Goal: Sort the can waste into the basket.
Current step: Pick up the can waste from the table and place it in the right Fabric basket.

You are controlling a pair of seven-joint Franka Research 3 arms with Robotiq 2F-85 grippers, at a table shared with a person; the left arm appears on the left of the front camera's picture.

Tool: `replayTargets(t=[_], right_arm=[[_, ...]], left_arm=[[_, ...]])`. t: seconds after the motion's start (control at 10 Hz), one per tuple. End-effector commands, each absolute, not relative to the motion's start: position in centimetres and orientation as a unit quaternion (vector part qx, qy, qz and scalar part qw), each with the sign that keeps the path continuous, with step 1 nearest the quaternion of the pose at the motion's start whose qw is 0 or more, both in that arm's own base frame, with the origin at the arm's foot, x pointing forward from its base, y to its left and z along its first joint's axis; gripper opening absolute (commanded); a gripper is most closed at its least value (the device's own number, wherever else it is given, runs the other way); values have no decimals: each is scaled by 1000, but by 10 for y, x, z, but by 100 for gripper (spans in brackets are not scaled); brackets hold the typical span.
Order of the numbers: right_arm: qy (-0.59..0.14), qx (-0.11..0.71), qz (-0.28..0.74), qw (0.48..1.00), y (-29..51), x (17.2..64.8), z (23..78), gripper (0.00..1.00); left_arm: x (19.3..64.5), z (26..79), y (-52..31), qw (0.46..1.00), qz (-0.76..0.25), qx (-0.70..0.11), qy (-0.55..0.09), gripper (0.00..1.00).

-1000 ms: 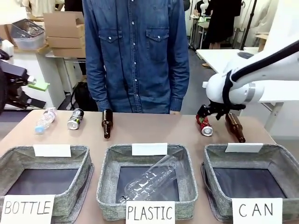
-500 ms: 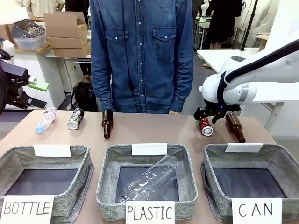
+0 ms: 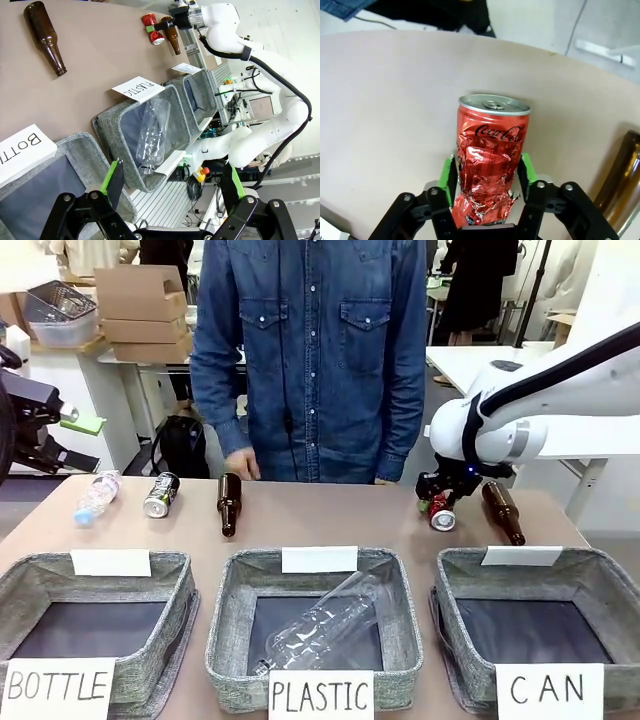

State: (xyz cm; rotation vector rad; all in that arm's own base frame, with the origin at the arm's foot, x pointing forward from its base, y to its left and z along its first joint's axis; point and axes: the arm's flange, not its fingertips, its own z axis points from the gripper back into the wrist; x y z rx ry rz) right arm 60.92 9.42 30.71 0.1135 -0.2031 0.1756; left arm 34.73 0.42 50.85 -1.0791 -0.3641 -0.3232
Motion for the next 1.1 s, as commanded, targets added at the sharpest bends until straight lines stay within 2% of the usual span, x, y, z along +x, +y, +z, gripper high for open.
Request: replayTargets(t=[0.0,0.1,0.2,0.3,1.0], right_arm=[[-96,48,73,991,99,614,309,0],[-96,47,72,992,99,614,309,14],[-97,46,69,992,99,614,309,4],[-97,46,66,992,99,614,309,0],[-118,46,92,988,95,598,333,0]], left_arm=[[348,510,3,822,-159,-516,-180,100],[348,510,3,822,-159,-516,-180,100],[348,510,3,822,-159,-516,-180,100],[348,510,3,822,-159,-516,-180,100],[348,510,3,822,-159,-516,-180,100]])
